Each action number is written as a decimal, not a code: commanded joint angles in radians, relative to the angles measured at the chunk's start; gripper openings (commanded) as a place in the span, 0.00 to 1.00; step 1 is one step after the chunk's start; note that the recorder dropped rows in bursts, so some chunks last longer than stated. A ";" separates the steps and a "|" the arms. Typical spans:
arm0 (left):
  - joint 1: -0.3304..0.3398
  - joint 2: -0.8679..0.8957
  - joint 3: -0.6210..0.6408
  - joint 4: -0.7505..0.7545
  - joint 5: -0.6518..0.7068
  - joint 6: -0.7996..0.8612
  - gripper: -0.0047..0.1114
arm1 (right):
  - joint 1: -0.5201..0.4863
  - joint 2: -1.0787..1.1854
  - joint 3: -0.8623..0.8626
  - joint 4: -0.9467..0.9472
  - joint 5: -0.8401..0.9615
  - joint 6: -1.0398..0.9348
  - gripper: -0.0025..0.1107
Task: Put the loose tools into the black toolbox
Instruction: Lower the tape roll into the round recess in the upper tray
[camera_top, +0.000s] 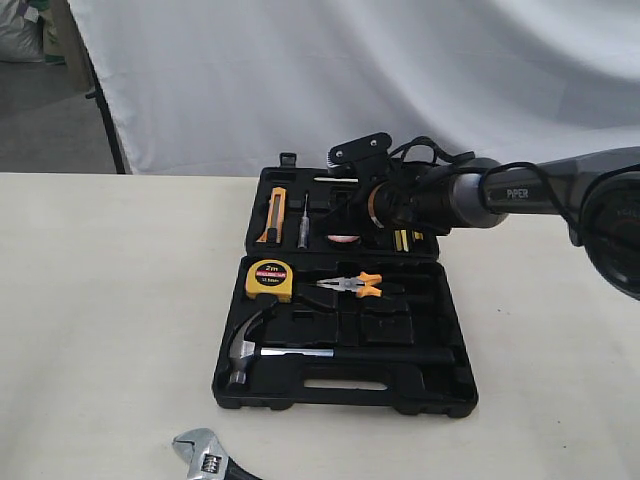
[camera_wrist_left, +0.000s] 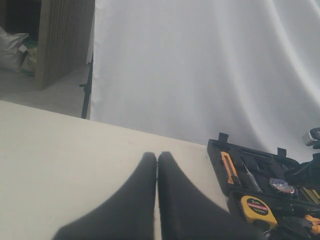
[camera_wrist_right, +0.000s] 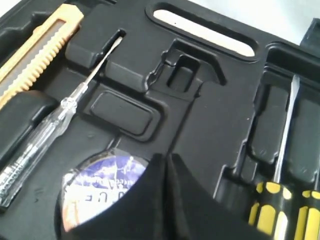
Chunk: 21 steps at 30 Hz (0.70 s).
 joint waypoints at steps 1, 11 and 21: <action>0.025 -0.003 -0.003 0.004 -0.007 -0.005 0.05 | -0.005 0.005 -0.007 -0.008 -0.022 -0.007 0.03; 0.025 -0.003 -0.003 0.004 -0.007 -0.005 0.05 | -0.005 -0.007 -0.007 -0.008 -0.018 -0.014 0.03; 0.025 -0.003 -0.003 0.004 -0.007 -0.005 0.05 | 0.020 -0.003 -0.007 -0.006 -0.020 -0.014 0.03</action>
